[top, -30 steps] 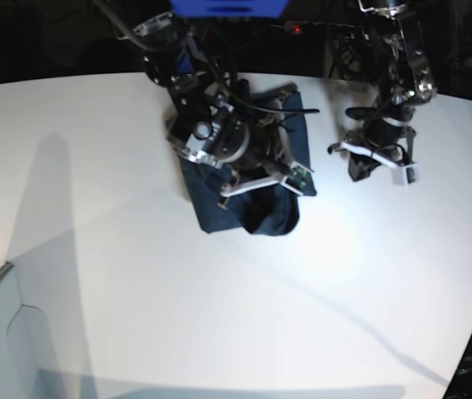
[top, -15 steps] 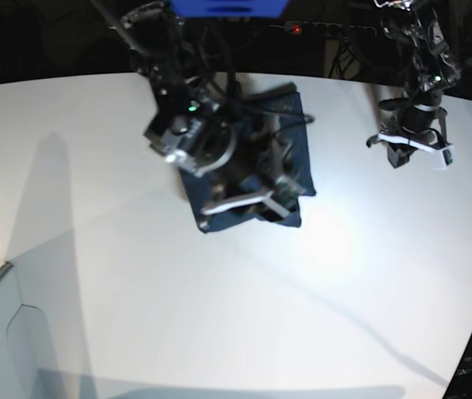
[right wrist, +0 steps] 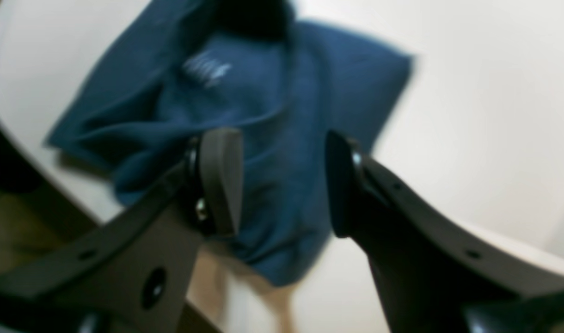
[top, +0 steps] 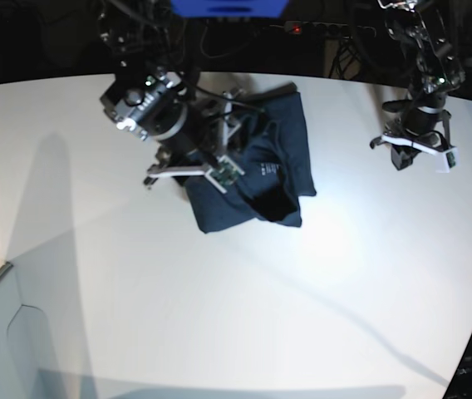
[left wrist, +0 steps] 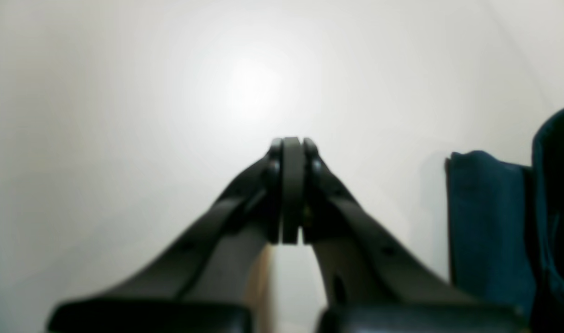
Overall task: Layout the t-shirt on the table in an organized manner, then fold the t-shirt properly
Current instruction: 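Press the folded bundle with the right gripper and grasp its edge with the left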
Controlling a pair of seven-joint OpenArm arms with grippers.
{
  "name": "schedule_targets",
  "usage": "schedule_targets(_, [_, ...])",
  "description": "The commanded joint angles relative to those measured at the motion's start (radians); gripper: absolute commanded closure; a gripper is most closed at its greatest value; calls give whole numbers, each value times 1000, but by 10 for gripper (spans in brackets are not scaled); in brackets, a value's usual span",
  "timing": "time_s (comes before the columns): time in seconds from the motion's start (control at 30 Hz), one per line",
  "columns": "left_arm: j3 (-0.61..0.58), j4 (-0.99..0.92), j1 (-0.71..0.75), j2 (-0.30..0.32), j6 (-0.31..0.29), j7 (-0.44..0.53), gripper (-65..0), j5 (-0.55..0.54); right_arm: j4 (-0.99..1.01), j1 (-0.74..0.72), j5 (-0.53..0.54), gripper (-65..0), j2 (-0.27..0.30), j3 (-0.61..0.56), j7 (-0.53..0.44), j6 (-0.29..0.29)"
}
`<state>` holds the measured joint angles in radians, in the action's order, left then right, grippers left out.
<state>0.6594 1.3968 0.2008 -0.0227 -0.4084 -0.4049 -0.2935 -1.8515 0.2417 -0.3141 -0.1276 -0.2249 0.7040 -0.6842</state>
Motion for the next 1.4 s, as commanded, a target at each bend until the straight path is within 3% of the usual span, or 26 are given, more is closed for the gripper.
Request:
schedule_targets(0.0, [0,20,-11,8,-8,22,0,-13,-1,3,14,-292,-8,-28,-24,-14])
schedule_targets(0.13, [0,20,-13,8,-8,22,0,-13,68,23,14,-292,-4,-123,-24,-14])
schedule_targets(0.33, [0,20,-13,10,-8,22,0,-13,125,17,14,-292,81,-328,-24,-14])
schedule_targets(0.43, [0,20,-13,19,-8,22,0,-13,100,15,14,-292,107,-368,-24,-14])
schedule_targets(0.53, [0,20,-13,22,-8,22,0,-14,46,15,14,-292,124,-362,-24,-14])
schedule_targets(0.7, [-8,62,-4,17,-10,21,-26,-14,-26,-6,14,-292,130,-248,-24,-14])
schedule_targets(0.77, [-8,108,13,-1,-10,-4,-100,-14,-26,-23,14,-292,130,-192,-24,-14])
schedule_targets(0.9, [-10,241,35,-66,-10,-141,-322,-23,-27,-49,14,-292,128,-90,-24,-14])
schedule_targets(0.97, [-10,280,39,-95,-11,-213,-386,-59,-27,-57,14,-292,128,-51,-24,-14])
schedule_targets(1.17, [-134,276,73,-107,-10,-283,-401,-175,-26,-69,14,-292,128,-5,-24,-14])
schedule_targets(1.37, [-258,233,67,-113,-2,-282,-402,-177,-26,-63,14,-292,128,-6,-24,-14])
